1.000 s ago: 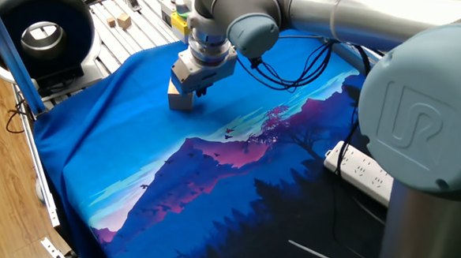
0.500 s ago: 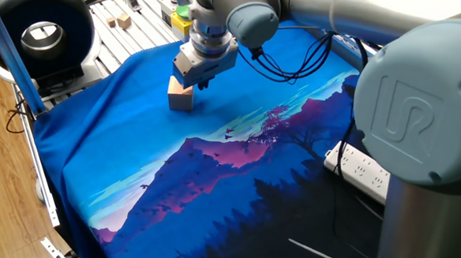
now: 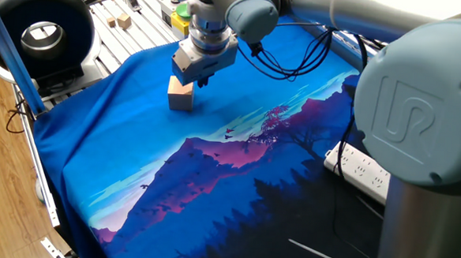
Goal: Use the gripper to push the small block from left to right
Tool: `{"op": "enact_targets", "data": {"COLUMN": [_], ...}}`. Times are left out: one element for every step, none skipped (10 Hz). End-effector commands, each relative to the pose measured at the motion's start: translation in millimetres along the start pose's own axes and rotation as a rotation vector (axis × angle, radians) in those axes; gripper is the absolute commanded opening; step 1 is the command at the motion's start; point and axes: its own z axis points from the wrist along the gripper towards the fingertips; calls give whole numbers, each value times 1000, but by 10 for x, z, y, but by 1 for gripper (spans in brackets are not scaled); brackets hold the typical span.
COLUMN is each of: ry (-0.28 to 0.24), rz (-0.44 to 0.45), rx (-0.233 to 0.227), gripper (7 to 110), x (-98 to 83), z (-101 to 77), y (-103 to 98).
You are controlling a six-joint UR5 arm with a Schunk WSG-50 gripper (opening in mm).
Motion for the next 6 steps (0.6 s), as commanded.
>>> {"op": "enact_targets", "data": {"ry": [24, 35, 43, 52, 60, 66], "rz": [3, -11, -25, -34, -43, -56], "rx": [-5, -4, -15, -14, -11, 10], "gripper": [7, 7, 7, 7, 7, 7], "x": [4, 20, 39, 64, 86, 105], "z": [-141, -217, -297, -383, -455, -488], "y": [-16, -63, -99, -151, -211, -325]}}
